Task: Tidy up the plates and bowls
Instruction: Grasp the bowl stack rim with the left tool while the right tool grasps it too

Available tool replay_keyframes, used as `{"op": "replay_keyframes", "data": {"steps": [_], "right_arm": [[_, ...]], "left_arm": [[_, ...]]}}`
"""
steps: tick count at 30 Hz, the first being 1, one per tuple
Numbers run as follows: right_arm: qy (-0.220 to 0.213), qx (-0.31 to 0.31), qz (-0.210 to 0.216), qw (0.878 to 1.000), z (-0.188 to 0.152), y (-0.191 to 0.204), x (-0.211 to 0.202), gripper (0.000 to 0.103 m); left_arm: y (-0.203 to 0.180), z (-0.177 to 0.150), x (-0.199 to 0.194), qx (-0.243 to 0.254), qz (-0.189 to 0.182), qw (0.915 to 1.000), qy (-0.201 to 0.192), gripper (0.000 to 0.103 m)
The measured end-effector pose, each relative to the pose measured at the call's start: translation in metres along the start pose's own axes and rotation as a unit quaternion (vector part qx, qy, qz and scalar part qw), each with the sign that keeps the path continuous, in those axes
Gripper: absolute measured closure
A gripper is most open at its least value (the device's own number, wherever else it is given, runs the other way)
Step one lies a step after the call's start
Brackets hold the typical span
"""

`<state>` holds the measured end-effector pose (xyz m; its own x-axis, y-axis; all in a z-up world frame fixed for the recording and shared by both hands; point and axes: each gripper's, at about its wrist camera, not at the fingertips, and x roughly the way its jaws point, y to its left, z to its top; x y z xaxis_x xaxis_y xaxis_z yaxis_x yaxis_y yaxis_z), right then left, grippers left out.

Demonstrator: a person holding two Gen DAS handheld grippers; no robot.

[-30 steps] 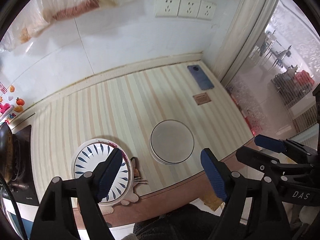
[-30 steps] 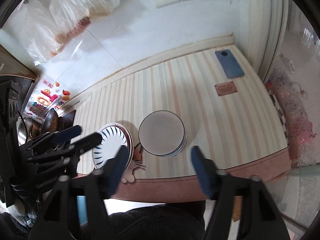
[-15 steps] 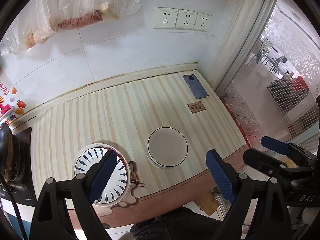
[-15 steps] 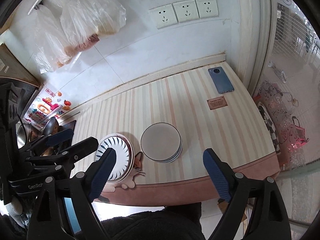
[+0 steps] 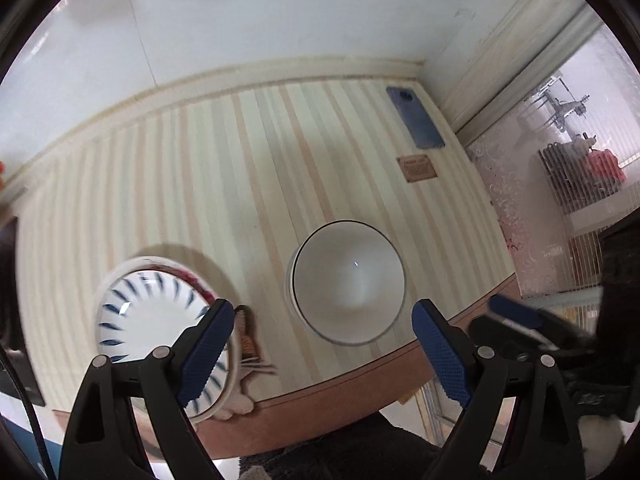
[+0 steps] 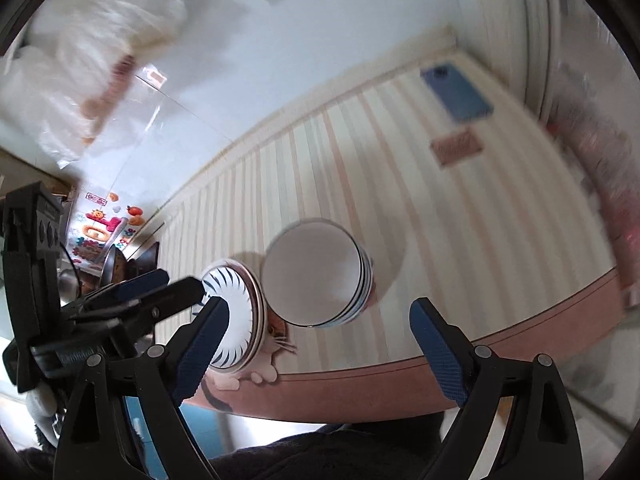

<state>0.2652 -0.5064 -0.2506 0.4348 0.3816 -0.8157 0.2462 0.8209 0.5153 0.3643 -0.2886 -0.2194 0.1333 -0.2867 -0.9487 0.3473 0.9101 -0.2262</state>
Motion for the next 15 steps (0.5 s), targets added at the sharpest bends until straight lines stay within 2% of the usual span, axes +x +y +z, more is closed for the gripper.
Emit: {"op": "replay_keyframes", "data": {"steps": [4, 10, 15], "right_arm": [[0.048, 0.031, 0.019, 0.998, 0.006, -0.031, 0.055, 0.009], [0.114, 0.066, 0.057, 0.990, 0.006, -0.065, 0.128, 0.009], [0.143, 0.107, 0.103, 0.979, 0.005, -0.085, 0.170, 0.009]], "left_arm": [[0.007, 0.013, 0.034, -0.004, -0.022, 0.9995, 0.023, 0.012], [0.016, 0.028, 0.087, -0.019, -0.053, 0.9953, 0.079, 0.012], [0.026, 0.029, 0.116, -0.043, -0.066, 0.9892, 0.124, 0.012]]}}
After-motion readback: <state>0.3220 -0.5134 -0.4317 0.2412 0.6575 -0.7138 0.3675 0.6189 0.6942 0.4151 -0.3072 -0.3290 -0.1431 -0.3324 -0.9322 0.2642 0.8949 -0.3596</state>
